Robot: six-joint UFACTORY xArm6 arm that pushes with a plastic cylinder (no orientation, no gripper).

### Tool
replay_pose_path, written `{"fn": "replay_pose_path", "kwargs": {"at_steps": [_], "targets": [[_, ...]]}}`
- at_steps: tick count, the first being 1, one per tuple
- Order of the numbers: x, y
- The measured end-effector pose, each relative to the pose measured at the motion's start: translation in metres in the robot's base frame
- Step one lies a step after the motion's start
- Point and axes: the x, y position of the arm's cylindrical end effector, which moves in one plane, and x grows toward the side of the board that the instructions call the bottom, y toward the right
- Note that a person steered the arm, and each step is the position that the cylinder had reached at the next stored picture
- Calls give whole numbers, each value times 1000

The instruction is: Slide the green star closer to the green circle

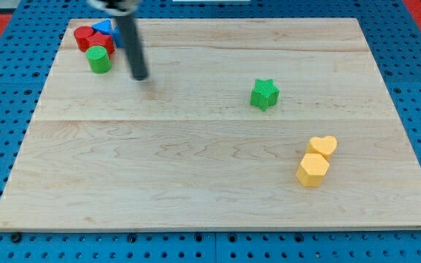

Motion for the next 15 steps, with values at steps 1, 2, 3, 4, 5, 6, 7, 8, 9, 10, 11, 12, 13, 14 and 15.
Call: {"fn": "replay_pose_path", "kwargs": {"at_steps": [1, 2, 3, 4, 5, 6, 7, 8, 9, 10, 11, 12, 13, 14, 15], "targets": [[-8, 119], [20, 204], [47, 203], [56, 143], [65, 68], [89, 25], [106, 43], [95, -31], [68, -116], [42, -152], [77, -134], [90, -70], [62, -73], [40, -137], [50, -117]]}}
